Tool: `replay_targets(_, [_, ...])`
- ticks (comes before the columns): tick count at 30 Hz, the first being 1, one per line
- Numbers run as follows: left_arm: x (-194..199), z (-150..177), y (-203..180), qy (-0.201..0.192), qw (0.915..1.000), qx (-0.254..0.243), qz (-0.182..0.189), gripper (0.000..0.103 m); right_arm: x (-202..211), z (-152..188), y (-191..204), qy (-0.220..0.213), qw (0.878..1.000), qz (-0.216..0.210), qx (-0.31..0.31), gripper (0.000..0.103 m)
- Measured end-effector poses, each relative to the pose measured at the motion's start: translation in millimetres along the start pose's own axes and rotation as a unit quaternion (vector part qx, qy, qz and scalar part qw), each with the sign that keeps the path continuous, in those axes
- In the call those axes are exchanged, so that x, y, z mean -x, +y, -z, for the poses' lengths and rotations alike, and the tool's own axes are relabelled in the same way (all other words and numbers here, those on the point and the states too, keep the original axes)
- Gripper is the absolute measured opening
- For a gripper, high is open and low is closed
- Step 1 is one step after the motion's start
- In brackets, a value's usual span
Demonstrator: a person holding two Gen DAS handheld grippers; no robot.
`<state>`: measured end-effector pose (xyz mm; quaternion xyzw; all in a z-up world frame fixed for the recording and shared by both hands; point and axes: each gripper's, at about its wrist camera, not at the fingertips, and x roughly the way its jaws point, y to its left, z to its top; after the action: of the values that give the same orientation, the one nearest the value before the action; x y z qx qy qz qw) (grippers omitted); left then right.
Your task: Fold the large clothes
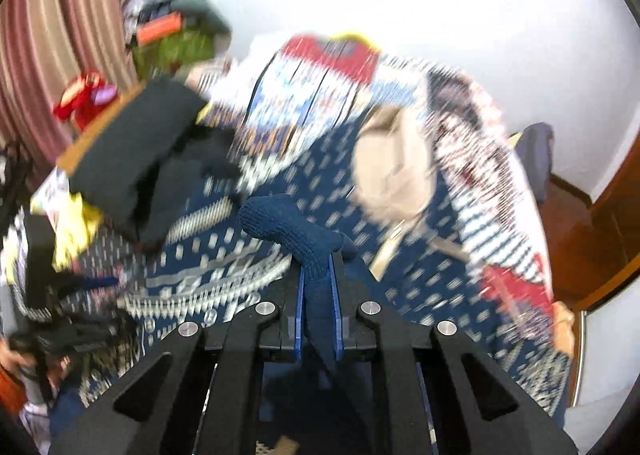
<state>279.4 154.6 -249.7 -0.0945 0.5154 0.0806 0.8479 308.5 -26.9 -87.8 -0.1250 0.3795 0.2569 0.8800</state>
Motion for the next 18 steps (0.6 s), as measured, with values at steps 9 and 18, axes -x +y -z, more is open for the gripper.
replay_targets(9, [20,-6,6,-0.054,0.9968,0.024,-0.054,0.06,65,-15,-53,-0.105,0.99,0.064,-0.064,0.01])
replay_targets(18, [11,3,27,-0.033,0.9968,0.07,-0.018,0.061,62,35,-113,-0.065,0.982,0.088,-0.153,0.009])
